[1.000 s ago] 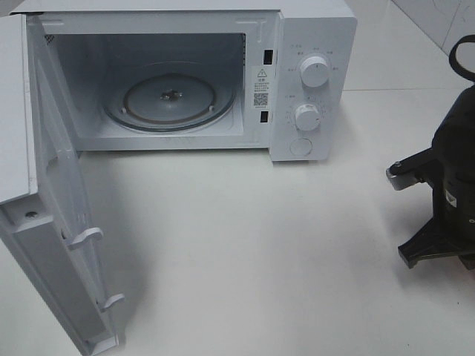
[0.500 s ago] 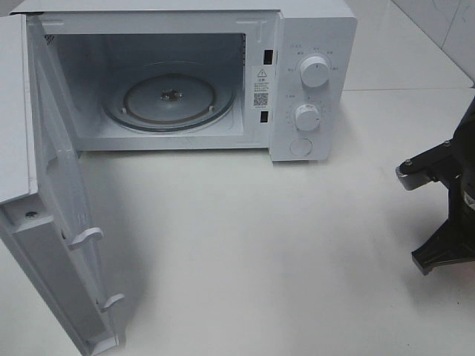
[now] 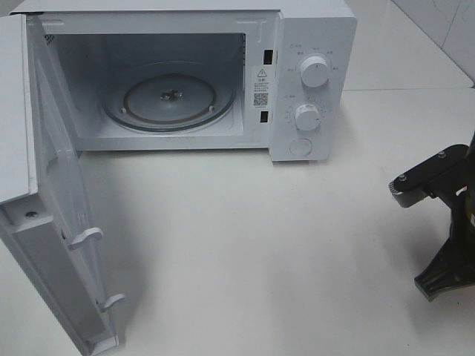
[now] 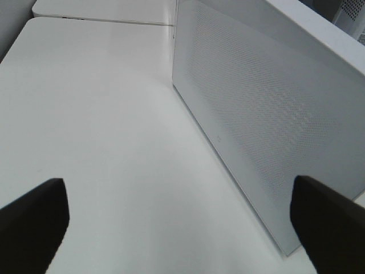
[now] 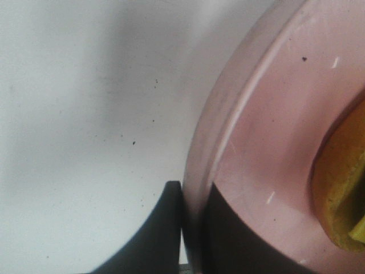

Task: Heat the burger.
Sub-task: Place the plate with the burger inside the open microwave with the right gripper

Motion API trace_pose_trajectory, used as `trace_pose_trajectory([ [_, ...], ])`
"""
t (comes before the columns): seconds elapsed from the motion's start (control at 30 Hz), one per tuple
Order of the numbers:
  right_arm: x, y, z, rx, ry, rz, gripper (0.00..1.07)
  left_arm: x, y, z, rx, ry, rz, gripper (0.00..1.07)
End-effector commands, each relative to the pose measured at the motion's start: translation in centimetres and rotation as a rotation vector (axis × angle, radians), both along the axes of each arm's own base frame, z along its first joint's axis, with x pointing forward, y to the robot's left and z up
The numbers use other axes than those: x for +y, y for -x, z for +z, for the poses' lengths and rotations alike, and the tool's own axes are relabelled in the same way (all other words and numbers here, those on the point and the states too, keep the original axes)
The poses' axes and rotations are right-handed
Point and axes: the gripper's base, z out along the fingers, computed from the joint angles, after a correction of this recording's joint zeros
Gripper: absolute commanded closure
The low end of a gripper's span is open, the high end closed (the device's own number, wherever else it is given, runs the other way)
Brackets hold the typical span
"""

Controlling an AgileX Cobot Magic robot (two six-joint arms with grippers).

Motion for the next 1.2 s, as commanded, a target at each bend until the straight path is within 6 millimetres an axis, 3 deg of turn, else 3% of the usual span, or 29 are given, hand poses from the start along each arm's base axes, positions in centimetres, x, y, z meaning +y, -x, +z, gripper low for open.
trace_pose_trajectory([
  [0.03,-0.4,0.7,0.5,-0.001,0.066,0.018,1.07,0.0,0.2,0.0,-0.027,0.002,0.000,0.09],
  [0.47,1.2,3.0,2.4,-0.029,0.110,0.130,1.07,0.0,0.2,0.0,-0.027,0.002,0.000,0.09],
  [1.2,4.4,5.5,2.6,-0.030,0.134,0.344,1.07,0.0,0.2,0.0,-0.027,0.002,0.000,0.09],
])
